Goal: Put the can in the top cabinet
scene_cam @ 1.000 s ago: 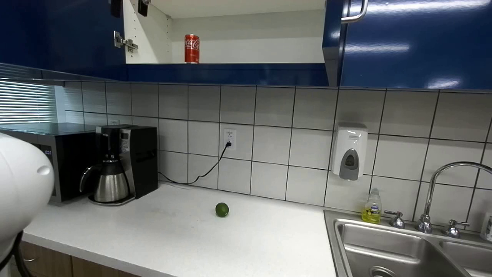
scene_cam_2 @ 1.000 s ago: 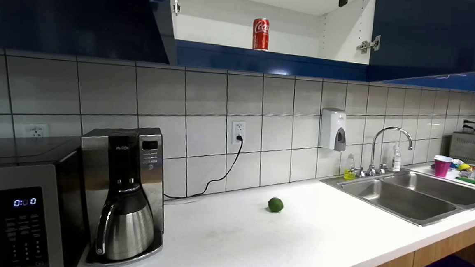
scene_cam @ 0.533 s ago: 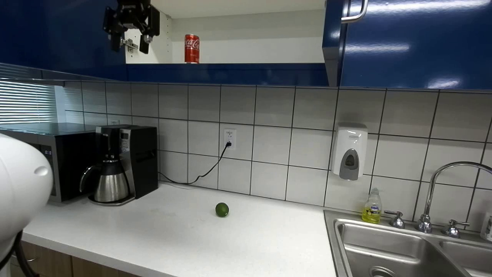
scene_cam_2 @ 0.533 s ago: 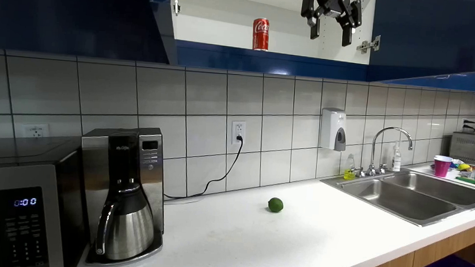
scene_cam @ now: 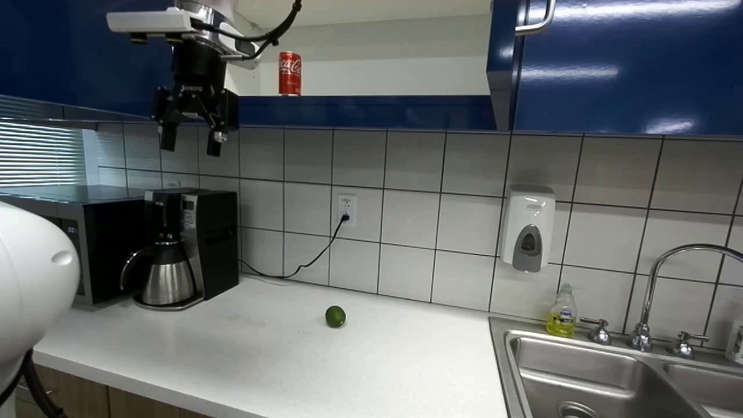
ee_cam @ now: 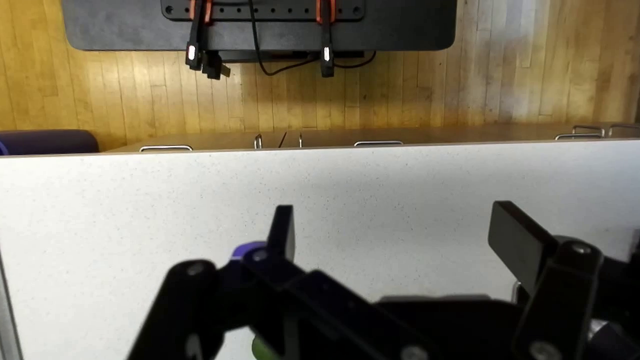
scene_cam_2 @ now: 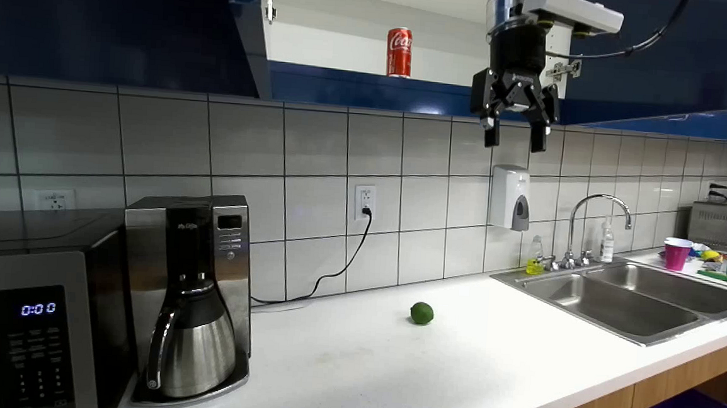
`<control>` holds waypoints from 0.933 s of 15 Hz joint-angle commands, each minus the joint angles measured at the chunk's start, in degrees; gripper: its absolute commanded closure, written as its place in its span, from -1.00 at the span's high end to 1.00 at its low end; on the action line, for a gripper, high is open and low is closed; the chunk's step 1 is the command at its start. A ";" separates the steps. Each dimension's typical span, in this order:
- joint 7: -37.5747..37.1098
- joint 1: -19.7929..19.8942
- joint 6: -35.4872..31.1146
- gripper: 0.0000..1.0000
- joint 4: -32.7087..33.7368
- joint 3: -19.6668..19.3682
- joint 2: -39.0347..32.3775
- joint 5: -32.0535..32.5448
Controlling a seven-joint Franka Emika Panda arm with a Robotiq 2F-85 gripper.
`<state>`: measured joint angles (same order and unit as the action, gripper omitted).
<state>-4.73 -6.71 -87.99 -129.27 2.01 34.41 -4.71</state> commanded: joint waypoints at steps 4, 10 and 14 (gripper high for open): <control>2.25 1.05 -6.51 1.00 -6.63 0.40 1.38 -0.80; 2.96 1.09 -7.48 1.00 -7.80 0.03 0.72 -0.61; 1.61 1.16 -6.75 1.00 -7.12 0.73 0.00 -0.44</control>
<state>-3.62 -6.71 -94.91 -136.51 1.84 34.43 -4.70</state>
